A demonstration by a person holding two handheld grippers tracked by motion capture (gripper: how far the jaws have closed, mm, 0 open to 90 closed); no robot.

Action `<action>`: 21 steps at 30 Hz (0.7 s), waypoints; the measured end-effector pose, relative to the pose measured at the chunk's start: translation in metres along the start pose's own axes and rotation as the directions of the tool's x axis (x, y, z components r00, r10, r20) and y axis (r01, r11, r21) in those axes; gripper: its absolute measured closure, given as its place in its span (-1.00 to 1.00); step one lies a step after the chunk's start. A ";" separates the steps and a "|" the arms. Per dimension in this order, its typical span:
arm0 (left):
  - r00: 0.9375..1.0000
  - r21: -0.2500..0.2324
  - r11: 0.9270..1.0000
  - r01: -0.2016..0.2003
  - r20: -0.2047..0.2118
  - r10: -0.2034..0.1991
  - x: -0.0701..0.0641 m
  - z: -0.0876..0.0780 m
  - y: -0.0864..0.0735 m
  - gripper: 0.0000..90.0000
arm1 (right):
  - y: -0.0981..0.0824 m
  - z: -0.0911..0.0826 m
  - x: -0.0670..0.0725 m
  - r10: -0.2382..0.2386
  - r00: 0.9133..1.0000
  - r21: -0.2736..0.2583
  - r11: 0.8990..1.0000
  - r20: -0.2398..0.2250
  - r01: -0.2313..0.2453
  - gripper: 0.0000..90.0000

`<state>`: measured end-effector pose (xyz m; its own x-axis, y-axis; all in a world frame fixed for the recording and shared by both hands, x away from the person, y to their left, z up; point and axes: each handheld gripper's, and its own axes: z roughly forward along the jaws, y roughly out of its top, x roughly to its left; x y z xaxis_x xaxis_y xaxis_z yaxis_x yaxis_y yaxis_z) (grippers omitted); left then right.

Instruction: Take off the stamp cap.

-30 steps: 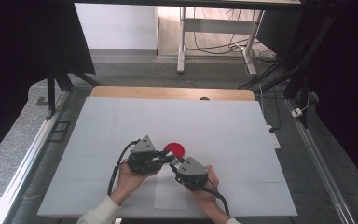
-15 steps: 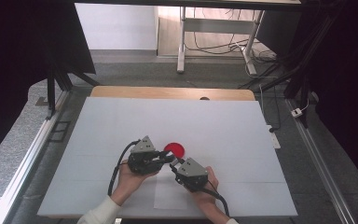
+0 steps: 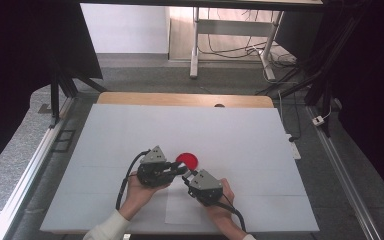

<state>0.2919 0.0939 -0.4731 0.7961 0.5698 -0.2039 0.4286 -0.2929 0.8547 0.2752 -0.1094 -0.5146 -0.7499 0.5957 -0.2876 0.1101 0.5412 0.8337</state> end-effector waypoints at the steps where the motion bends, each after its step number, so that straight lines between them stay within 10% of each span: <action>1: 1.000 0.000 1.000 0.002 0.001 -0.002 0.000 0.000 0.000 0.69 | 0.000 0.000 0.000 0.000 1.000 -0.001 1.000 0.001 0.000 0.45; 21: 1.000 0.010 1.000 0.012 0.010 -0.012 0.002 0.000 0.000 0.69 | -0.001 0.000 0.000 -0.002 1.000 0.007 1.000 -0.014 0.002 0.45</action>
<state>0.2933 0.0950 -0.4740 0.7953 0.5654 -0.2187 0.4420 -0.2938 0.8475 0.2750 -0.1098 -0.5159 -0.7590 0.5864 -0.2828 0.1130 0.5464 0.8299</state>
